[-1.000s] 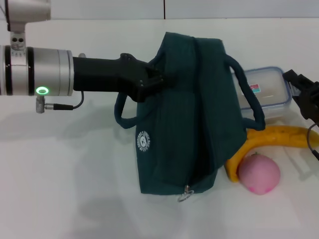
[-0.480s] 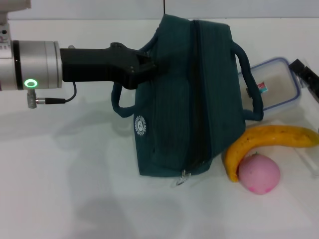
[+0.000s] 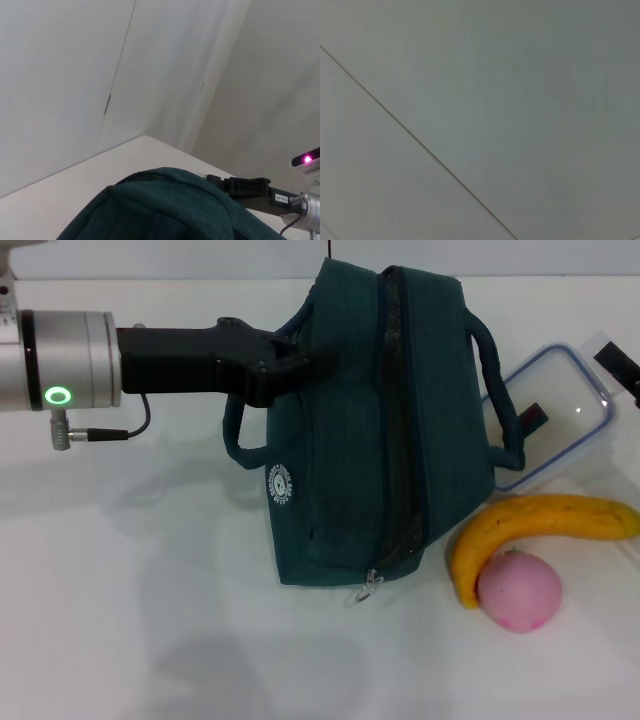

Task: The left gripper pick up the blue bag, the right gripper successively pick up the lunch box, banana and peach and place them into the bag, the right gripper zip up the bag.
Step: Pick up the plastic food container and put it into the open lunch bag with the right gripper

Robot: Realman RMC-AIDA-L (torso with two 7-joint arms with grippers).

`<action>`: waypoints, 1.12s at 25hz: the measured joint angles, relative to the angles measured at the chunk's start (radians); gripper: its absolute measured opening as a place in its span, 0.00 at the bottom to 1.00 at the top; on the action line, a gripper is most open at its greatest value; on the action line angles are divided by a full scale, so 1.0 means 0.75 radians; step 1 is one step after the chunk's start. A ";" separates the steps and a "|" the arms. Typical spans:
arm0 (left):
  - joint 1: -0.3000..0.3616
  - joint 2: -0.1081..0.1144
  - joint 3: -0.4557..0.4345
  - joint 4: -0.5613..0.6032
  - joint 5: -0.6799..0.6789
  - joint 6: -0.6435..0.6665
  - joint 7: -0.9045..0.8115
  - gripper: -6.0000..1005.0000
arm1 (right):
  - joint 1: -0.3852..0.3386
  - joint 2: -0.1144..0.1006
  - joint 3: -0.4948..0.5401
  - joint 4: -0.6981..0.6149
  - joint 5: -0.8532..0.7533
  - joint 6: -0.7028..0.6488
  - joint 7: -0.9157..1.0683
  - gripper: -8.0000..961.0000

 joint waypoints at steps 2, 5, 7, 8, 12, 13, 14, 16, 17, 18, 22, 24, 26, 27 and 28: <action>0.000 0.000 0.000 0.000 0.000 0.000 -0.002 0.04 | -0.006 -0.001 -0.005 -0.028 -0.001 -0.013 0.001 0.12; 0.000 0.000 0.000 0.000 0.001 -0.001 -0.003 0.04 | -0.013 -0.003 -0.018 -0.077 -0.001 -0.038 0.012 0.11; 0.000 0.000 0.000 0.000 0.001 -0.002 -0.005 0.04 | -0.013 -0.005 -0.043 -0.097 -0.001 -0.039 0.029 0.10; 0.000 -0.001 0.000 0.000 0.001 -0.002 -0.006 0.04 | -0.014 -0.006 -0.049 -0.104 -0.001 -0.039 0.034 0.11; 0.000 -0.003 0.000 0.000 0.001 -0.002 -0.007 0.04 | -0.023 -0.010 -0.057 -0.143 0.000 -0.064 0.055 0.11; 0.000 -0.005 0.000 0.000 0.001 -0.002 -0.007 0.04 | -0.023 -0.011 -0.057 -0.162 0.000 -0.084 0.070 0.11; 0.000 -0.005 0.000 0.000 0.000 -0.001 -0.007 0.04 | -0.024 -0.012 -0.057 -0.188 0.000 -0.104 0.089 0.12; 0.000 -0.006 0.000 0.000 0.000 -0.001 -0.009 0.04 | -0.024 -0.014 -0.057 -0.242 0.000 -0.144 0.126 0.12; -0.002 -0.005 0.000 0.000 -0.001 -0.001 -0.012 0.04 | -0.023 -0.014 -0.058 -0.270 0.000 -0.164 0.143 0.12; -0.004 -0.004 0.000 0.000 -0.001 -0.001 -0.013 0.04 | -0.019 -0.014 -0.058 -0.302 0.000 -0.188 0.160 0.12; -0.009 -0.001 0.000 -0.007 0.001 -0.004 -0.015 0.04 | 0.025 -0.014 -0.058 -0.377 0.007 -0.272 0.210 0.13; -0.009 -0.001 0.000 -0.009 0.003 -0.006 -0.016 0.04 | 0.067 -0.014 -0.058 -0.411 0.012 -0.312 0.248 0.13; -0.009 -0.002 0.000 -0.010 0.004 -0.008 -0.016 0.04 | 0.119 -0.014 -0.058 -0.440 0.014 -0.357 0.289 0.14; -0.010 -0.004 0.000 -0.010 0.005 -0.009 -0.016 0.04 | 0.152 -0.013 -0.058 -0.454 0.014 -0.380 0.311 0.14; -0.010 -0.005 0.000 -0.010 0.006 -0.009 -0.016 0.04 | 0.183 -0.011 -0.058 -0.465 0.014 -0.396 0.324 0.14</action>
